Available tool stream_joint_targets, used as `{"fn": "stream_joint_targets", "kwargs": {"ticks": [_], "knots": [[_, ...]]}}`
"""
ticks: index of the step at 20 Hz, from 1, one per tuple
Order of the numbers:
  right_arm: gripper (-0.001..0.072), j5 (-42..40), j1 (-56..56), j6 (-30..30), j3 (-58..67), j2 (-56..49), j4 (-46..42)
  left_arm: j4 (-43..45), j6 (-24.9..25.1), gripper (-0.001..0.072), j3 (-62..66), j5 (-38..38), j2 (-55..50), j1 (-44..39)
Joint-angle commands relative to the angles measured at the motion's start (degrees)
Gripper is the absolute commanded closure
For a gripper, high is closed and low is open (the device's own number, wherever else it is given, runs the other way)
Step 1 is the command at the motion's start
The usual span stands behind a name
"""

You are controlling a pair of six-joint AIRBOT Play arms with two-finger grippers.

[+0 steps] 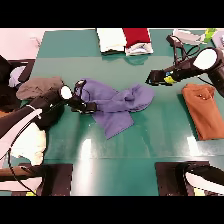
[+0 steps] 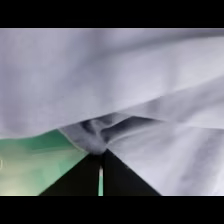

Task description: Fold the shirts.

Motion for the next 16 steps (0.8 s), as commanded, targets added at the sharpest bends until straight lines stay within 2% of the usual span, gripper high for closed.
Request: {"fn": "stream_joint_targets", "kwargs": {"ticks": [1, 4, 7, 11, 16], "knots": [[0.0193, 4.26, -4.46, -0.04, -0.09, -0.63, -0.20, 5.75, 1.25, 0.0683, 2.82, -4.22, 3.28, 2.56], [0.0191, 7.43, -8.63, -2.10, -0.09, -4.96, -0.85, 8.76, 4.07, 0.0683, 4.79, -7.37, 10.38, 7.02], [0.0179, 6.73, -8.76, -2.54, -0.09, -12.22, -0.13, 9.88, 6.16, 0.0682, 4.79, -10.32, 14.51, 8.41], [0.0179, 6.25, -6.88, -3.65, -0.09, -21.38, 6.86, 10.21, 6.80, 0.0682, 4.76, -13.53, 14.80, 8.41], [0.0183, -0.31, -3.63, -4.68, -0.07, -25.92, 11.82, 10.16, 6.78, 0.0682, 4.76, -13.46, 14.80, 8.41]]}}
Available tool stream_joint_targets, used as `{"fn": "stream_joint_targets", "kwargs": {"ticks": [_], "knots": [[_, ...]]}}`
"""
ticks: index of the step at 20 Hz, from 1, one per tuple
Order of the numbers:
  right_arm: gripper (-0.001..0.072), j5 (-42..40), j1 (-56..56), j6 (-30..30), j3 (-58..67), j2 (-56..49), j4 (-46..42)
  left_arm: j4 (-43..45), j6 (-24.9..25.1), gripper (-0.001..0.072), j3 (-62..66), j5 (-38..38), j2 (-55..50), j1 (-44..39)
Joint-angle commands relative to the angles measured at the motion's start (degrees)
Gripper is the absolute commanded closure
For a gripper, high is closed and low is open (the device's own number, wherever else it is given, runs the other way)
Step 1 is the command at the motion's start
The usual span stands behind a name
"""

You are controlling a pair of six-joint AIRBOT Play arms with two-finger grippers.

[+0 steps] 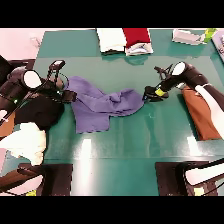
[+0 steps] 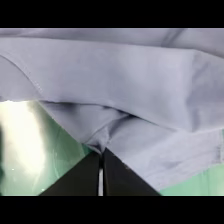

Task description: Fold the shirts.

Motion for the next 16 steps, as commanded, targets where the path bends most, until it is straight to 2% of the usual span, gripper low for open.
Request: {"fn": "stream_joint_targets", "kwargs": {"ticks": [1, 3, 4, 5, 9, 12, 16], "knots": [[0.0211, -4.87, 2.03, -0.70, 0.02, -2.62, 3.15, 0.20, 0.22, 0.0682, 0.07, -0.63, 0.26, 0.11], [0.0411, -6.80, 2.16, -1.18, 0.02, -2.60, 2.80, 0.20, 0.22, 0.0683, 0.07, -0.61, 0.26, 0.11], [0.0604, -7.21, 2.16, -1.62, 0.04, -2.58, 2.78, 0.20, 0.22, 0.0682, 0.07, -0.61, 0.26, 0.11], [0.0691, -7.13, 2.16, -2.36, 0.42, -2.56, 2.67, 0.22, 0.22, 0.0683, 0.07, -0.59, 0.26, 0.11], [0.0692, -5.66, 2.08, -2.71, 6.73, 2.71, -1.99, 3.56, 0.20, 0.0683, 3.69, -1.18, 3.69, 0.11], [0.0692, -3.23, 2.03, -2.73, 16.74, 11.98, -8.44, 6.97, 0.20, 0.0683, 14.49, -2.25, 9.88, 0.11], [0.0692, -2.19, 2.03, -2.78, 29.73, 25.40, -12.31, 6.86, 0.15, 0.0683, 32.35, -1.92, 18.18, 0.11]]}}
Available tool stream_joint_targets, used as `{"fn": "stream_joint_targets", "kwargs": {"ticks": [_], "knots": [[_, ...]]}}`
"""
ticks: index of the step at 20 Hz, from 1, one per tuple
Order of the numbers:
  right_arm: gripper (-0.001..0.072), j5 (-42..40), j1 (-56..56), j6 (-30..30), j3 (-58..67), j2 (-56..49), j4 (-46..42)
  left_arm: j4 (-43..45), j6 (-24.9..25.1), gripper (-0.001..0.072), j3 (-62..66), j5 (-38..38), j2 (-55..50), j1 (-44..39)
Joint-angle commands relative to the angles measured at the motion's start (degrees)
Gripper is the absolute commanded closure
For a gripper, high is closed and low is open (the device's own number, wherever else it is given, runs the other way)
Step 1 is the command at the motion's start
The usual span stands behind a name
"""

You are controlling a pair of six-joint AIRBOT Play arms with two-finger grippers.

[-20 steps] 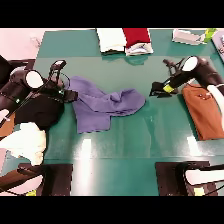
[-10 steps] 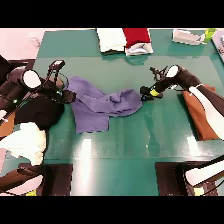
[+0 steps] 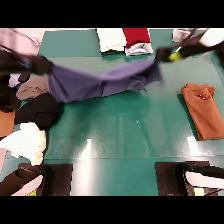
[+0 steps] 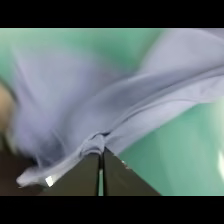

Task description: Fold the shirts.

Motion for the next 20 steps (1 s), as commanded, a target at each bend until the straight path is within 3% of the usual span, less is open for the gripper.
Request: {"fn": "stream_joint_targets", "kwargs": {"ticks": [1, 7, 12, 15, 20], "knots": [[0.0692, 0.94, 0.02, -0.11, 10.29, 11.61, -4.81, 0.96, -0.07, 0.0683, 14.91, 0.17, 6.67, 0.04], [0.0693, 2.45, 0.02, 0.20, 18.38, 24.70, -10.78, 0.57, -0.20, 0.0684, 30.73, 1.27, 10.58, 0.04], [0.0694, 2.03, 0.02, 1.40, 18.56, 28.04, -13.18, -2.14, -0.04, 0.0684, 31.95, 8.13, 9.55, 0.04], [0.0694, 3.37, 0.02, 3.39, 18.58, 24.39, -12.98, -1.46, 0.22, 0.0684, 31.95, 5.46, 5.31, 0.04], [0.0693, 14.16, 0.02, 4.24, 18.43, 8.72, -12.61, 1.70, 2.03, 0.0683, 28.46, -6.62, -11.23, 0.04]]}}
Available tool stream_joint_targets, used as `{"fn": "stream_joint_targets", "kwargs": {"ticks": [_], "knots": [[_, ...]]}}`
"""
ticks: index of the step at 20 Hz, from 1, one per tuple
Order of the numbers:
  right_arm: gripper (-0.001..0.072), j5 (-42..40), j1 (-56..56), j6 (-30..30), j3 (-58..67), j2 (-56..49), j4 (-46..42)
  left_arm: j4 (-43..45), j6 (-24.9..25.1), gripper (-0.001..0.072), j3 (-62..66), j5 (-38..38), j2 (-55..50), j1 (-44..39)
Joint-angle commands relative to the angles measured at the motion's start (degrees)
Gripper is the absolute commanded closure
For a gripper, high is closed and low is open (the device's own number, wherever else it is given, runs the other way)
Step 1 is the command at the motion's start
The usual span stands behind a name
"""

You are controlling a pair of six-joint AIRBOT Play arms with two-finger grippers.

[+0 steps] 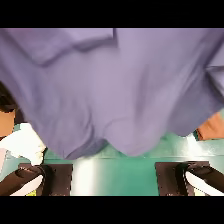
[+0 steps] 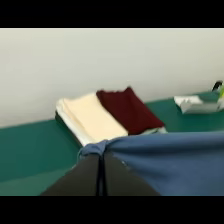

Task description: Fold the shirts.

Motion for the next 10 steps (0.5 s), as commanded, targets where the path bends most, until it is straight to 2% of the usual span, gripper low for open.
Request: {"fn": "stream_joint_targets", "kwargs": {"ticks": [1, 3, 7, 10], "knots": [[0.0693, 9.07, -0.02, 0.72, 0.02, -12.04, 0.33, 1.60, 1.31, 0.0683, -4.24, -6.51, -11.82, 0.04], [0.0693, 11.23, -0.02, 0.63, -0.83, -20.68, 0.39, 1.92, 1.33, 0.0683, -8.26, -5.55, -19.52, 0.04], [0.0692, 4.85, -0.02, 0.66, -9.66, -32.35, 1.51, 3.89, 1.42, 0.0682, -11.23, -2.32, -33.83, 0.07], [0.0689, 0.59, -0.02, 0.63, -12.44, -37.27, 4.37, 5.25, 1.33, 0.0681, -11.23, -2.82, -39.23, 0.11]]}}
